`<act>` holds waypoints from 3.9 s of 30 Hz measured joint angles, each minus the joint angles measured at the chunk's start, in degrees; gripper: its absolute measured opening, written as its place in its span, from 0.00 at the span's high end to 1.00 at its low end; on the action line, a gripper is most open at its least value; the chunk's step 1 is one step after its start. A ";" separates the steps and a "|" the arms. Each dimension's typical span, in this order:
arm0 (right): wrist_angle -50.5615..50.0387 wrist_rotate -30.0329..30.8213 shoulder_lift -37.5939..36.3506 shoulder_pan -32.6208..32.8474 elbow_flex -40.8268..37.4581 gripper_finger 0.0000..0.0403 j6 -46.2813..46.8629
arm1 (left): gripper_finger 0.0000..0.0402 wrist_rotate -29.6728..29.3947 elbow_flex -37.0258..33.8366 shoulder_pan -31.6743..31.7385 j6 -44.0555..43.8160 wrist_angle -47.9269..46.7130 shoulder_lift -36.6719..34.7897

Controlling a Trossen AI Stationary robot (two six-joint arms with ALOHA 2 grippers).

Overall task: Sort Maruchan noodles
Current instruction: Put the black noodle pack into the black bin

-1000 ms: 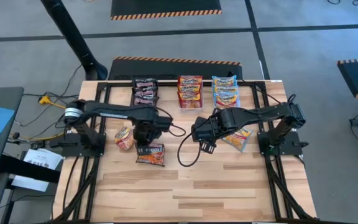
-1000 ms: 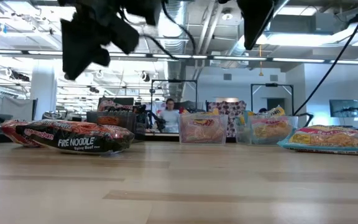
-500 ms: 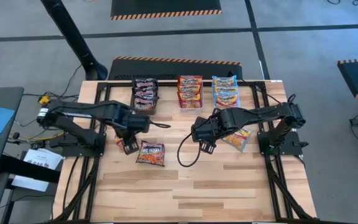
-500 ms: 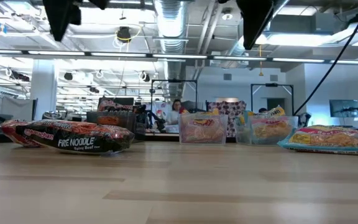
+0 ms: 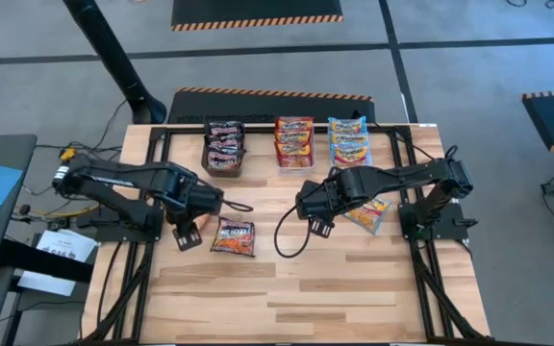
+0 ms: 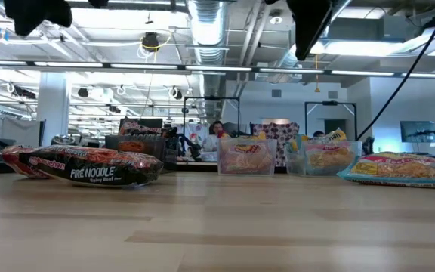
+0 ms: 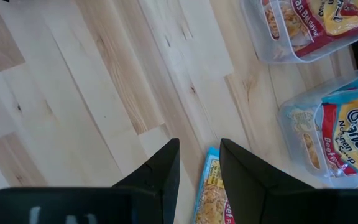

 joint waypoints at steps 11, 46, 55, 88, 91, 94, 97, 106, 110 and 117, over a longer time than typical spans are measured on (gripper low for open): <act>1.50 0.00 0.00 0.00 -0.02 0.66 0.00 | 0.61 -0.74 -14.29 0.00 -5.26 14.65 -0.20; 2.32 -0.15 0.42 0.00 -0.07 0.66 0.02 | 0.65 -9.57 -47.11 0.05 -30.53 65.58 -10.12; 2.46 -0.19 0.42 0.00 -0.07 0.66 0.07 | 0.65 -10.82 -47.11 0.30 -29.62 67.51 -7.61; 32.64 -17.34 0.44 1.98 -15.95 0.66 12.99 | 1.00 -10.02 -47.04 1.36 -23.06 68.42 -4.61; 41.13 -18.44 0.44 0.91 -18.05 0.66 13.83 | 1.00 -10.02 -47.04 1.36 -22.25 68.45 -4.59; 47.16 -19.51 0.39 -0.12 -19.15 0.66 13.98 | 1.00 -10.06 -47.04 1.36 -22.02 68.45 -4.59; 52.70 -19.94 0.37 -0.98 -20.96 0.66 15.61 | 1.00 -10.07 -47.05 1.36 -22.02 68.45 -4.59; 70.88 -19.93 0.35 -1.70 -27.97 0.66 23.56 | 1.00 -10.13 -47.07 1.36 -22.08 68.44 -4.59; 77.42 -19.93 0.39 -1.69 -30.89 0.65 25.82 | 1.00 -10.15 -47.07 1.36 -22.08 68.45 -4.59; 81.09 -18.82 0.39 -1.70 -32.77 0.55 30.29 | 1.00 -11.37 -47.07 1.36 -21.61 68.50 -4.59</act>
